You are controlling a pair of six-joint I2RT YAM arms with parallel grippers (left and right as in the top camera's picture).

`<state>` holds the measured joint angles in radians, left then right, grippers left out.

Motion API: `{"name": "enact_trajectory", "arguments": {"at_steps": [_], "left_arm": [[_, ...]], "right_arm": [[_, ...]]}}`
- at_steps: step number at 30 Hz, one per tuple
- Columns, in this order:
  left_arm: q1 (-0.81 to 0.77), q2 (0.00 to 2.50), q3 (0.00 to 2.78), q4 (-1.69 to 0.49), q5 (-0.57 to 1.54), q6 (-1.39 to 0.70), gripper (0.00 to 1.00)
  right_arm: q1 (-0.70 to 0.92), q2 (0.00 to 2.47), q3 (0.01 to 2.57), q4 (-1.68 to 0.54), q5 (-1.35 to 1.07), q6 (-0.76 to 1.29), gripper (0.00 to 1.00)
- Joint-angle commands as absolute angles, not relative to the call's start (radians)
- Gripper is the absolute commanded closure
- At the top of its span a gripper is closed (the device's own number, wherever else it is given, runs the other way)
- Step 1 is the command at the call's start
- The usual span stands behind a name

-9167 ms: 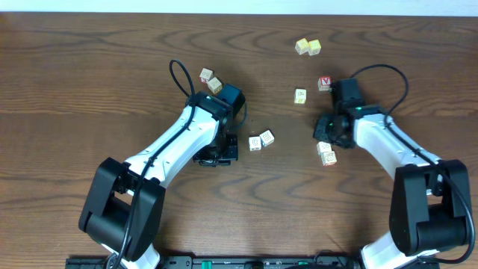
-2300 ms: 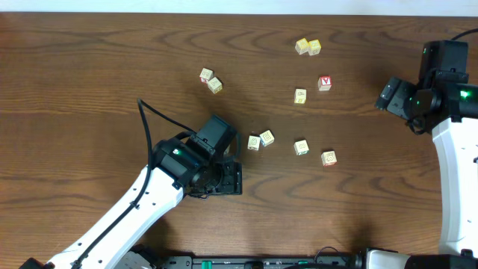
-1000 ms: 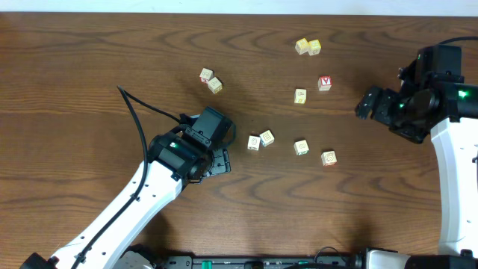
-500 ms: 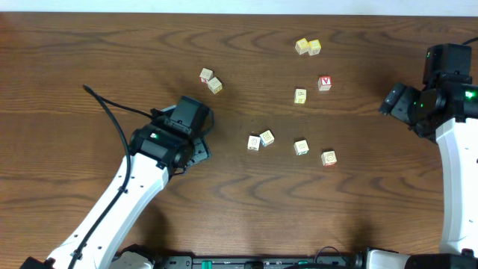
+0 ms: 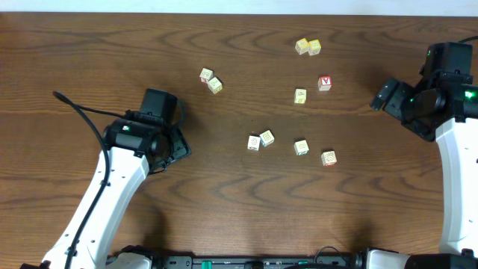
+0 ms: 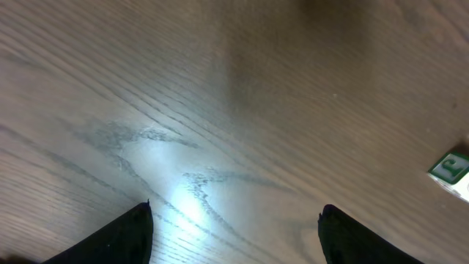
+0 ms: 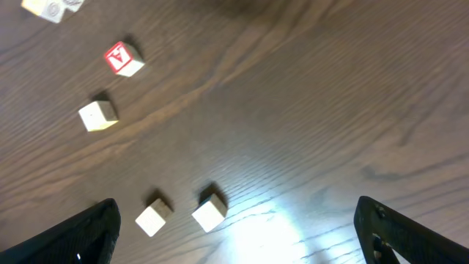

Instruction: Lift 4 blocks

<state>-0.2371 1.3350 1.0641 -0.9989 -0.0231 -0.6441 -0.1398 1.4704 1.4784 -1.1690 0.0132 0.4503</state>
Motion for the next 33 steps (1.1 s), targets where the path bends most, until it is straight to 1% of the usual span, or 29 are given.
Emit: {"name": "enact_trajectory", "arguments": {"at_steps": [1, 20, 24, 33], "left_arm": [[-0.219, 1.341, 1.05, -1.012, 0.038, -0.572, 0.27], [-0.219, 1.341, 1.05, -1.044, 0.046, -0.568, 0.27], [-0.219, 1.341, 1.05, -1.045, 0.063, -0.526, 0.28], [-0.219, 1.341, 1.05, -1.046, 0.073, -0.524, 0.28]], "right_arm": [[-0.126, 1.46, 1.491, -1.17, -0.03, 0.467, 0.01], [-0.123, 1.46, 1.491, -1.172, -0.24, 0.467, 0.01], [-0.122, 1.46, 1.491, -1.177, -0.245, 0.467, 0.01], [-0.122, 1.46, 1.491, -1.193, -0.244, 0.455, 0.01]]}}
